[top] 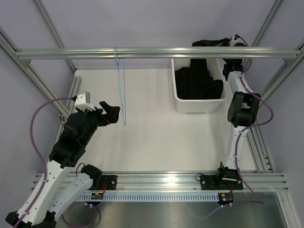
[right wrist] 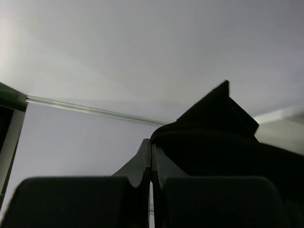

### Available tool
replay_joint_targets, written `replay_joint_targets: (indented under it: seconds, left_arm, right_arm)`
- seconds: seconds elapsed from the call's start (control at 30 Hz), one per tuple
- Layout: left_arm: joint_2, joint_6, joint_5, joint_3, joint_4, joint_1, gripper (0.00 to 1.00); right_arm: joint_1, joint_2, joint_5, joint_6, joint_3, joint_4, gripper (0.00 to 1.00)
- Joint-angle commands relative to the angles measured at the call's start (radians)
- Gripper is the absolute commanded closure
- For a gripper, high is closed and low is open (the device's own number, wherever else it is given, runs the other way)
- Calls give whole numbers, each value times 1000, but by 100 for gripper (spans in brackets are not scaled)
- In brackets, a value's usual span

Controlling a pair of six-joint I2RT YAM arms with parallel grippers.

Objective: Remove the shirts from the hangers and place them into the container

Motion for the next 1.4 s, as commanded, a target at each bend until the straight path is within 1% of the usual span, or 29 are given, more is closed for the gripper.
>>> replay_joint_targets:
  seconds: [0.0, 0.07, 0.13, 0.2, 0.23, 0.27, 0.3, 0.37, 0.4, 0.43, 0.5, 0.57, 0.6, 0.7, 0.77, 0.8, 0.83, 0.87, 0.9, 0.93, 0.97, 1.0, 1.03, 1.1, 1.13, 1.17, 1.23, 1.33, 1.37]
  left_arm:
    - [-7, 2, 22, 11, 53, 0, 1]
    - [-11, 4, 20, 13, 47, -2, 1]
    - [-13, 2, 20, 19, 42, -2, 1]
    - [-19, 2, 19, 20, 36, -2, 1]
    - [-20, 1, 19, 19, 33, 0, 1]
    - [-22, 1, 16, 19, 32, -2, 1]
    - [-25, 1, 14, 17, 29, -2, 1]
    - [-27, 1, 10, 14, 22, -2, 1]
    - [-28, 1, 5, 13, 21, -2, 1]
    - [-27, 2, -6, 11, 13, 0, 1]
    - [-25, 8, -20, 11, 6, -2, 1]
    - [-25, 11, -33, 13, -5, 0, 1]
    - [-26, 13, -38, 14, -10, 0, 1]
    - [-33, 16, -52, 25, -28, -2, 1]
    - [-39, 14, -58, 37, -44, 0, 1]
    - [-42, 16, -58, 43, -54, 0, 1]
    - [-45, 16, -59, 48, -70, -2, 1]
    - [-51, 14, -58, 53, -71, 0, 1]
    - [-62, 13, -56, 51, -74, 0, 1]
    - [-62, 11, -58, 53, -77, 0, 1]
    - [-65, 11, -59, 54, -80, -2, 1]
    - [-65, 10, -61, 60, -83, -2, 1]
    - [-63, 8, -56, 62, -88, -2, 1]
    - [-65, 4, -50, 63, -88, -2, 1]
    - [-65, 1, -47, 63, -85, -2, 1]
    - [-66, -4, -44, 62, -80, -2, 1]
    - [-65, -9, -40, 60, -77, -2, 1]
    - [-63, -9, -35, 60, -77, -2, 1]
    - [-63, -9, -36, 60, -77, -2, 1]
  right_arm:
    - [0, -175, -16, -111, -125, -11, 100]
    - [0, -210, -22, -111, -193, 44, 100]
    - [0, -255, -33, -124, -270, 53, 100]
    - [0, -305, -31, -168, -340, 44, 95]
    - [0, -327, -28, -185, -366, 36, 91]
    - [0, -344, -27, -205, -386, 10, 77]
    - [0, -379, -20, -244, -420, -7, 72]
    - [0, -419, -17, -268, -466, -30, 64]
    - [0, -461, -5, -297, -509, -45, 55]
    - [0, -480, -2, -306, -531, -66, 50]
    - [0, -537, 7, -323, -599, -56, 41]
    - [-1, -569, 19, -331, -638, -68, 38]
    - [-1, -589, 20, -334, -667, -65, 33]
    - [-3, -609, 15, -335, -710, -67, 32]
    - [-4, -620, 35, -369, -720, -126, 31]
    - [-4, -620, 44, -387, -712, -169, 31]
    - [-4, -617, 52, -406, -698, -267, 30]
    - [-4, -608, 56, -450, -668, -305, 30]
    - [-4, -608, 68, -484, -649, -392, 30]
    - [-4, -608, 84, -484, -649, -436, 30]
    - [-4, -611, 98, -519, -632, -459, 30]
    - [-6, -618, 117, -539, -631, -482, 30]
    - [-6, -630, 148, -559, -626, -563, 30]
    - [-6, -663, 226, -602, -629, -602, 30]
    - [-6, -667, 246, -613, -623, -647, 30]
    - [-4, -672, 262, -624, -617, -659, 30]
    - [-6, -672, 312, -645, -594, -749, 30]
    - [-6, -678, 360, -682, -580, -795, 31]
    - [-6, -692, 401, -697, -583, -813, 31]
